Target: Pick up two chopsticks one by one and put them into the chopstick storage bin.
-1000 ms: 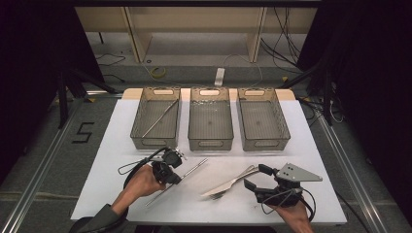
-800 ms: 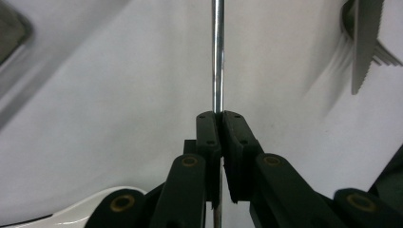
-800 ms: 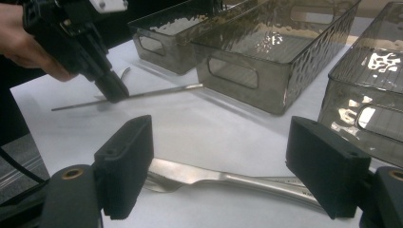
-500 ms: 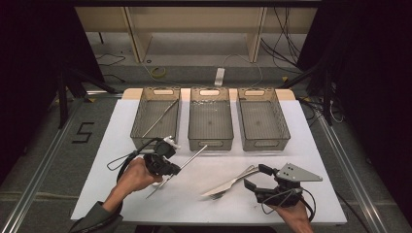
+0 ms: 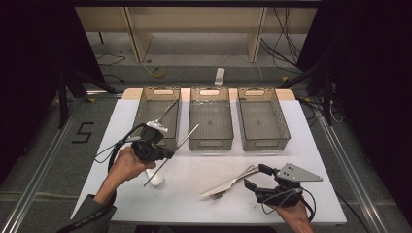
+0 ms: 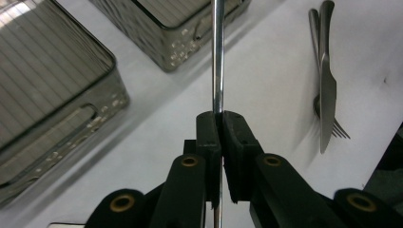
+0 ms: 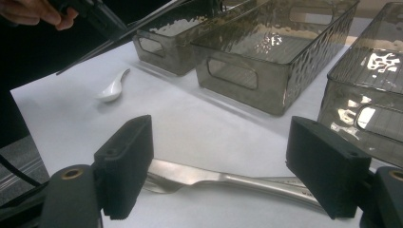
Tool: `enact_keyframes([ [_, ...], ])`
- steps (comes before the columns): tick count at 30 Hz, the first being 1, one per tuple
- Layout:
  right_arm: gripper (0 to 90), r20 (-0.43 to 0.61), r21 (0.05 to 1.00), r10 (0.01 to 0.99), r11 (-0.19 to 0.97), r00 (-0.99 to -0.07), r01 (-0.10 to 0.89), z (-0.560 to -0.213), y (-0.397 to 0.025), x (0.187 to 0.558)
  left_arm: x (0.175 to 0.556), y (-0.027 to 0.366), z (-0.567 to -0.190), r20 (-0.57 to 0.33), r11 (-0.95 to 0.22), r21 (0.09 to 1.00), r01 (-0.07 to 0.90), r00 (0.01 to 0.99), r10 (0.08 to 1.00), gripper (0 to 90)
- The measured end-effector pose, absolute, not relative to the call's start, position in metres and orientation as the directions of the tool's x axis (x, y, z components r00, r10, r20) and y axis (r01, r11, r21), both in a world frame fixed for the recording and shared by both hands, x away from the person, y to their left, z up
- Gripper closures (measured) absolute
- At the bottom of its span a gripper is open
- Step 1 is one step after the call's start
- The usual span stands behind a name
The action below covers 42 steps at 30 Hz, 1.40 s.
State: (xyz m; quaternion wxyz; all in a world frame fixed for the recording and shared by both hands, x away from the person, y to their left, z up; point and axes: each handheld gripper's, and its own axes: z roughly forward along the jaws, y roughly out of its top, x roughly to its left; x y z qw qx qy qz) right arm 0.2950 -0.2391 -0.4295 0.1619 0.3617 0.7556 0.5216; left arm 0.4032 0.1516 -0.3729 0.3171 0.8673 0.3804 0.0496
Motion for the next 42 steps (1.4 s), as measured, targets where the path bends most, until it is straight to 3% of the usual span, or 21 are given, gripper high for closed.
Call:
enact_keyframes([
  [15,24.9,0.138,0.907,0.72,0.184,-0.681,0.378,-0.43,-0.241,0.295,0.442,0.178,-0.344,-0.174,-0.374,0.684,0.626,0.639,0.749,85.4],
  [42,25.0,0.144,0.908,0.719,0.177,-0.68,0.38,-0.43,-0.242,0.296,0.516,0.206,-0.326,-0.125,-0.27,0.741,0.616,0.52,0.845,85.4],
])
